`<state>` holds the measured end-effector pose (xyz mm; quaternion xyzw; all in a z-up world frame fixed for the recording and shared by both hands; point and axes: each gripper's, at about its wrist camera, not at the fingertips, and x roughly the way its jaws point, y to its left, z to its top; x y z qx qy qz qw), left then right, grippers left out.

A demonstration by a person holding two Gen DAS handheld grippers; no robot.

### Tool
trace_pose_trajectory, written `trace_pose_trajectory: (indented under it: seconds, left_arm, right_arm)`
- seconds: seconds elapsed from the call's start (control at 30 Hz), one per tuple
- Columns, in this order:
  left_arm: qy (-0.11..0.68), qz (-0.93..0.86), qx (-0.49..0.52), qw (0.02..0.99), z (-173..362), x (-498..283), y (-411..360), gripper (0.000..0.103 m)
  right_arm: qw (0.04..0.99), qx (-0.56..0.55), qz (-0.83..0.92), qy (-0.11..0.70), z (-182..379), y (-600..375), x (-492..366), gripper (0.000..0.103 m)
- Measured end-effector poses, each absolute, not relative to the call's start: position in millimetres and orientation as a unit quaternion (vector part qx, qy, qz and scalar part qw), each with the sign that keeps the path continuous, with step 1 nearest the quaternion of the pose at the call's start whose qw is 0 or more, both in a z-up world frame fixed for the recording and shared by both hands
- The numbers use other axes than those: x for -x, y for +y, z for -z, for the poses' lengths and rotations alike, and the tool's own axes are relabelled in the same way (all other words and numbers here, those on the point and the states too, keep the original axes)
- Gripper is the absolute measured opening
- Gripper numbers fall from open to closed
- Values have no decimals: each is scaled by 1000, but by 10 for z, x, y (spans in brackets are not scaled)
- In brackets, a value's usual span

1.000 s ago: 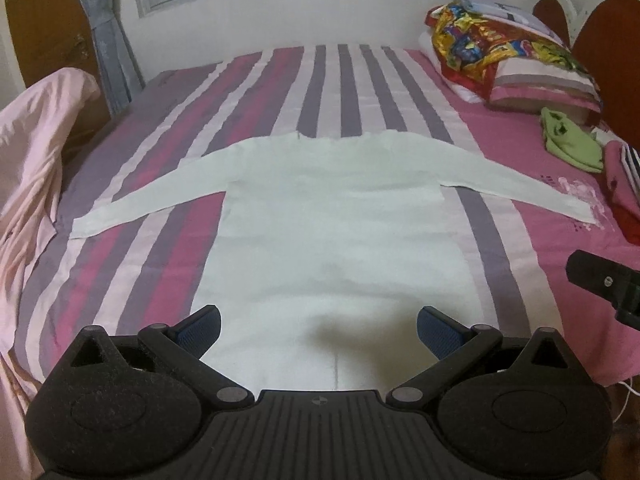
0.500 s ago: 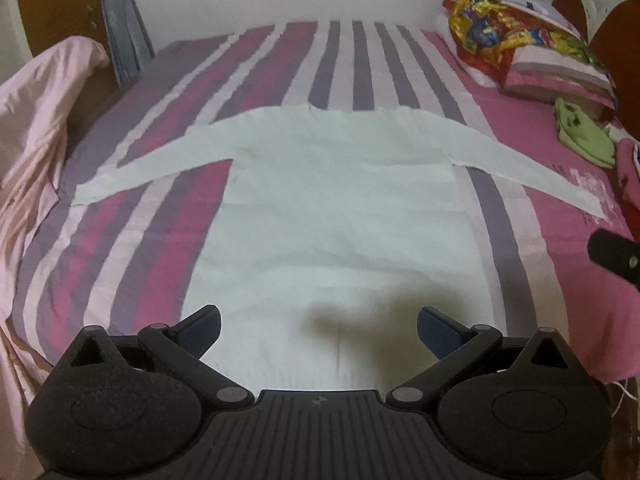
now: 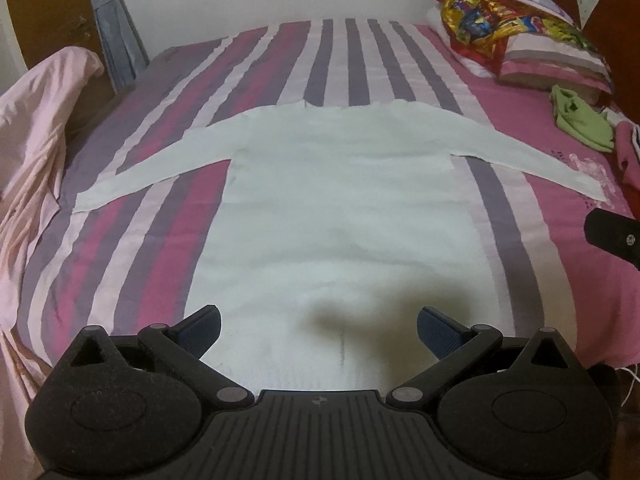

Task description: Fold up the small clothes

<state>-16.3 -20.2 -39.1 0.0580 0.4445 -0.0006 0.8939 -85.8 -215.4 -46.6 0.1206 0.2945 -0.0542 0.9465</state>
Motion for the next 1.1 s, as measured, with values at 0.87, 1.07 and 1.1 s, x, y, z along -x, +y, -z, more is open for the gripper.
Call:
trace_pose_trajectory:
  seconds: [0.87,1.07,1.1]
  left_arm:
    - [449,3,-56,892,500,171,-150,103]
    - [446,6,-54,894,487,184,-163,103]
    - [445,7,-54,894,483,179,-162,103]
  right_arm:
    - [946,-116,53,299,515,-2135,827,103]
    - [946,-120,53,295,518,-2143,831,103]
    - [947,-120,54,294,520,-2148,828,103]
